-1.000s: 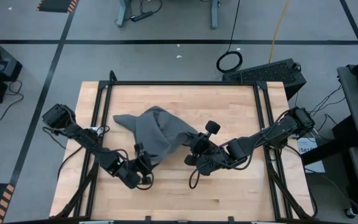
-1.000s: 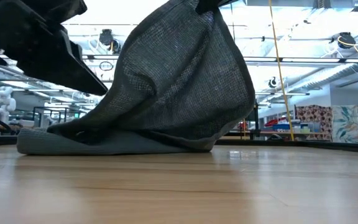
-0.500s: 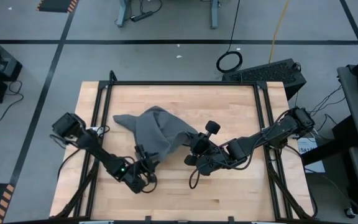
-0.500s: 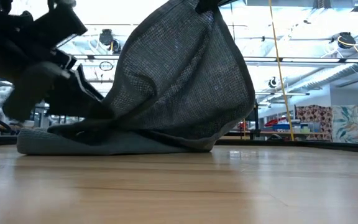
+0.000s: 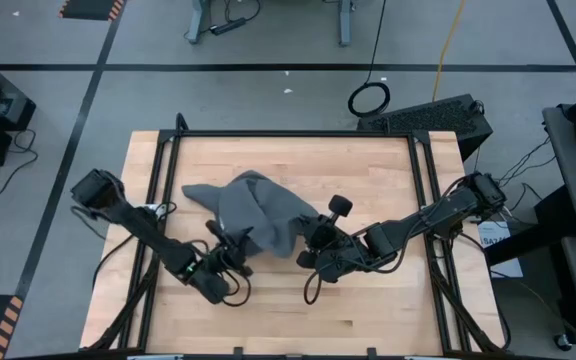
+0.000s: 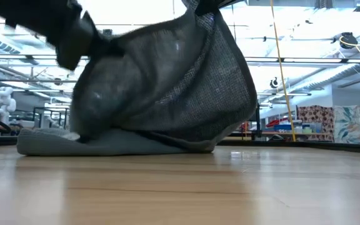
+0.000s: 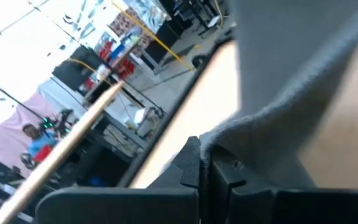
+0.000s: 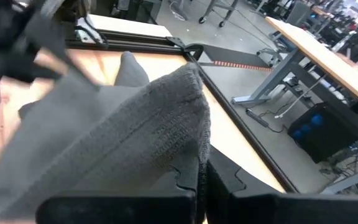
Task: Roll towel into tight, uniform cylinder
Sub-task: Roll the gray towel
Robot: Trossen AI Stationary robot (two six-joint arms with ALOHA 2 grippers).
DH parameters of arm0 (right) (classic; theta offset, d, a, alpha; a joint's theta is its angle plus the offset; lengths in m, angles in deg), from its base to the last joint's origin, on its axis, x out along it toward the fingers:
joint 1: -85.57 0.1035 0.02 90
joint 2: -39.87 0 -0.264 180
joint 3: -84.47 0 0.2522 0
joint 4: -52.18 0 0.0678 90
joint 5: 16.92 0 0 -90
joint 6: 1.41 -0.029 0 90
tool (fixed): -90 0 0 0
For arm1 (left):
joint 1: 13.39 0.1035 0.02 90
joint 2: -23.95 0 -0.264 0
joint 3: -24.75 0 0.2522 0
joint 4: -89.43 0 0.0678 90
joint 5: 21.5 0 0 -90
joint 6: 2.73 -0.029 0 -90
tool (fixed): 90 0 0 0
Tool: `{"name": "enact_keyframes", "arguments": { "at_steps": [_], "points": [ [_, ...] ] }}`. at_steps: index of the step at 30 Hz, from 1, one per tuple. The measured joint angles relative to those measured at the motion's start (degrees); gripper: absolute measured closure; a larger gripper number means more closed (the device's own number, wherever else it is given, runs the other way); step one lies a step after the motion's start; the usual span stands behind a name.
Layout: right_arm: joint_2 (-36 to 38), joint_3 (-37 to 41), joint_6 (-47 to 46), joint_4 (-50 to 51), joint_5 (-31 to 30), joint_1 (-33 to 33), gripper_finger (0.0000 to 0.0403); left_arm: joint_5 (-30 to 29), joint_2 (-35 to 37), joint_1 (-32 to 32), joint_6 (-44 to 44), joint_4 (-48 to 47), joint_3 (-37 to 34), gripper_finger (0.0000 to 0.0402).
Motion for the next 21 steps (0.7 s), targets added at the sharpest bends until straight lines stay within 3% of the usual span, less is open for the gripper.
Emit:
{"name": "enact_keyframes", "arguments": {
  "at_steps": [12,19,21],
  "points": [
    [-0.02,0.00,-0.61,0.46,1.49,0.15,0.0399,-1.60,20.64,3.08,-19.87,0.88,3.16,0.0399],
    [-0.07,0.00,-0.98,0.50,1.84,0.04,0.0399,10.89,27.06,2.62,-18.07,0.84,3.69,0.0399],
    [-0.58,0.00,-1.50,0.46,1.81,-0.17,0.0399,12.03,27.55,2.47,-17.25,0.83,3.69,0.0399]
  ]
}}
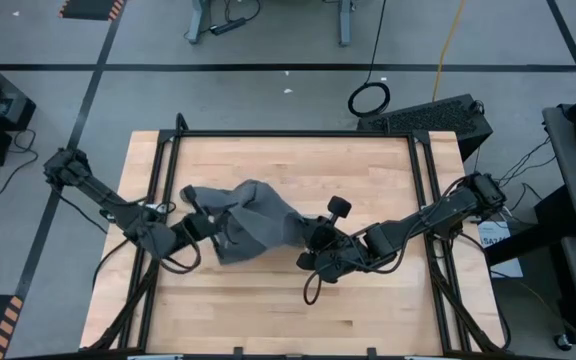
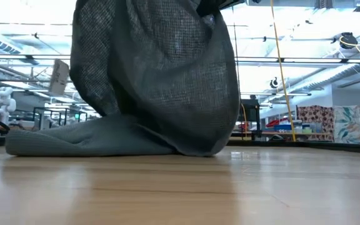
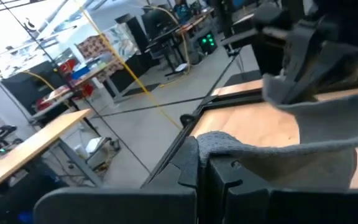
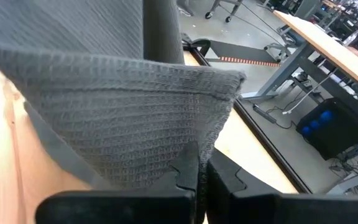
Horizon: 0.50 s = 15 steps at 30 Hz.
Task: Roll towel into tight, uniform cylinder
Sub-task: Roll the gray towel
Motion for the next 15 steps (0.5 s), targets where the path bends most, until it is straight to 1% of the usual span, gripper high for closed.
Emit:
{"name": "enact_keyframes", "arguments": {
  "at_steps": [9,15],
  "points": [
    [-2.98,0.00,0.04,1.77,0.01,-0.14,0.0399,0.03,-0.19,0.00,0.33,-0.61,-0.02,0.0400],
    [-3.07,0.00,-1.09,1.72,0.04,0.30,0.0399,-1.18,-0.19,0.17,0.34,-1.38,-0.02,0.0400]
  ]
}}
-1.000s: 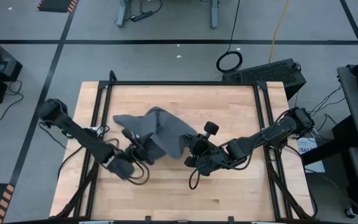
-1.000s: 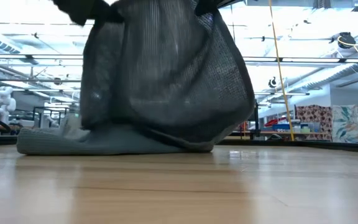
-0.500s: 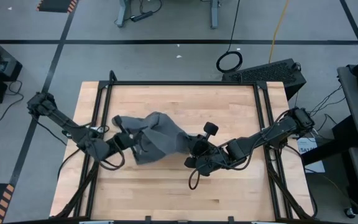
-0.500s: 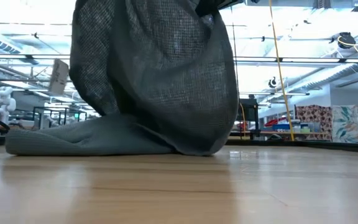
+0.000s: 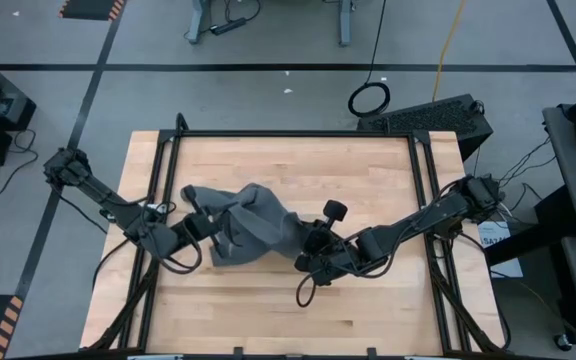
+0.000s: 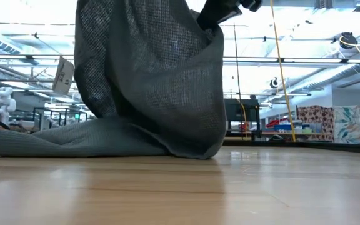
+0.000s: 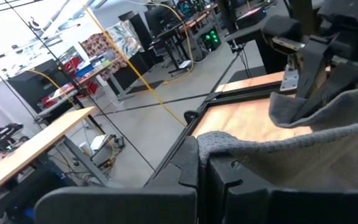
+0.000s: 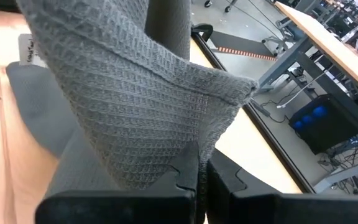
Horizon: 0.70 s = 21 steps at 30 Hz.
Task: Roll towel into tight, uniform cylinder
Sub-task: Roll the gray towel
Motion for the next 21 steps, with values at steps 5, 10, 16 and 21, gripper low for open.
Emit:
{"name": "enact_keyframes", "arguments": {
  "at_steps": [5,10,16,21],
  "points": [
    [0.00,0.00,0.15,-0.03,-0.30,1.24,0.0399,-0.11,0.00,0.87,3.04,-3.19,0.00,0.0400],
    [0.00,0.00,1.56,-0.28,-0.34,3.22,0.0398,-0.27,0.00,2.21,6.96,-7.57,0.00,0.0400],
    [0.02,0.00,2.84,-1.02,0.13,6.13,0.0398,-0.27,0.00,3.31,7.51,-8.24,-0.02,0.0400],
    [0.02,0.00,3.71,-2.91,6.51,7.93,0.0398,-0.25,0.00,3.79,7.51,-8.20,-0.02,0.0400]
  ]
}}
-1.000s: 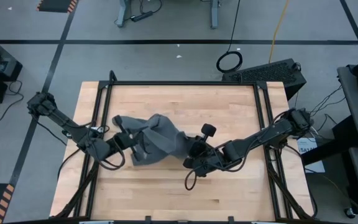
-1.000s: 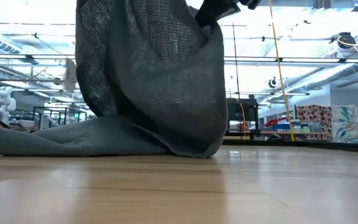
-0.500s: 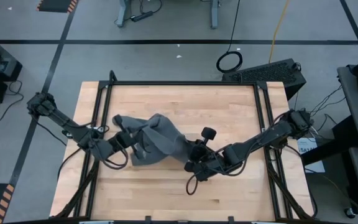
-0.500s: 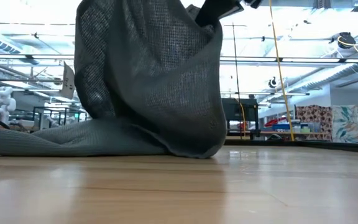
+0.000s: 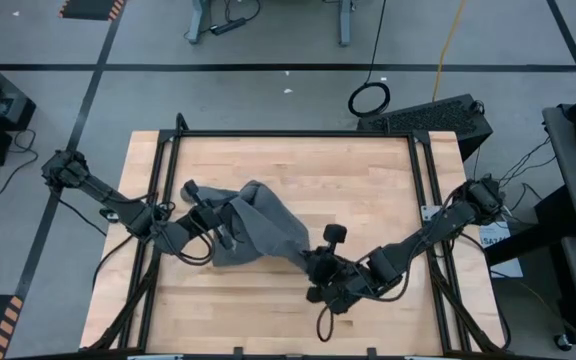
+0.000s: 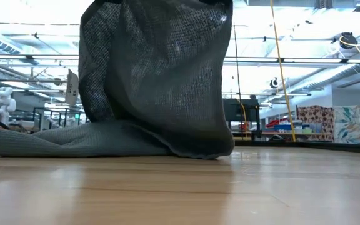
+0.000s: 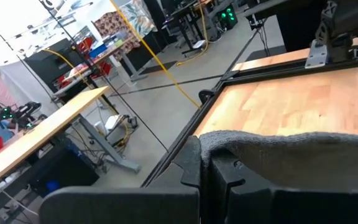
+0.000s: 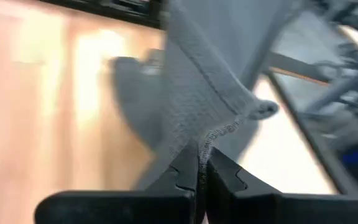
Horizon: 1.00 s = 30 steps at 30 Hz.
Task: Roll towel into tight, uniform cylinder
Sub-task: Roll the gray towel
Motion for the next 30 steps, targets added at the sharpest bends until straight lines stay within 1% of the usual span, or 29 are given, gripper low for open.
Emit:
{"name": "enact_keyframes", "arguments": {
  "at_steps": [2,4,8,10,12,15,19,22,25,28,30],
  "points": [
    [0.00,0.00,1.25,-2.05,3.28,0.53,0.0398,0.00,0.00,0.14,0.00,0.00,0.00,0.0400],
    [0.00,0.00,2.21,-4.50,5.17,0.85,0.0398,0.02,0.00,0.38,0.02,0.03,0.00,0.0400],
    [0.00,0.00,4.06,-8.03,5.66,1.16,0.0396,0.04,0.00,0.83,0.04,0.05,0.00,0.0400],
    [-0.35,0.00,5.03,-9.22,5.76,1.16,0.0386,0.07,0.00,1.02,0.04,0.05,-0.02,0.0400],
    [-1.01,0.00,6.05,-10.03,7.44,1.08,0.0367,0.17,0.00,1.00,0.04,0.03,-0.02,0.0400],
    [-2.22,0.00,6.49,-10.48,9.40,0.71,0.0326,1.35,0.00,1.00,0.07,0.04,-0.02,0.0400],
    [-3.45,0.04,6.84,-10.11,9.76,0.51,0.0271,6.97,0.00,1.00,0.42,0.06,-0.02,0.0400],
    [-4.35,0.04,6.84,-10.15,10.49,0.51,0.0238,10.93,0.00,1.00,1.47,0.07,-0.03,0.0400],
    [-4.96,0.04,6.89,-11.91,13.82,0.35,0.0216,11.74,0.00,1.00,1.51,0.07,-0.02,0.0400],
    [-6.55,0.02,6.75,-15.12,17.91,0.11,0.0203,11.76,0.00,1.00,1.53,0.07,-0.03,0.0400],
    [-7.83,0.11,7.90,-16.16,19.13,0.03,0.0197,11.84,0.00,1.00,1.57,0.10,-0.07,0.0400]
  ]
}}
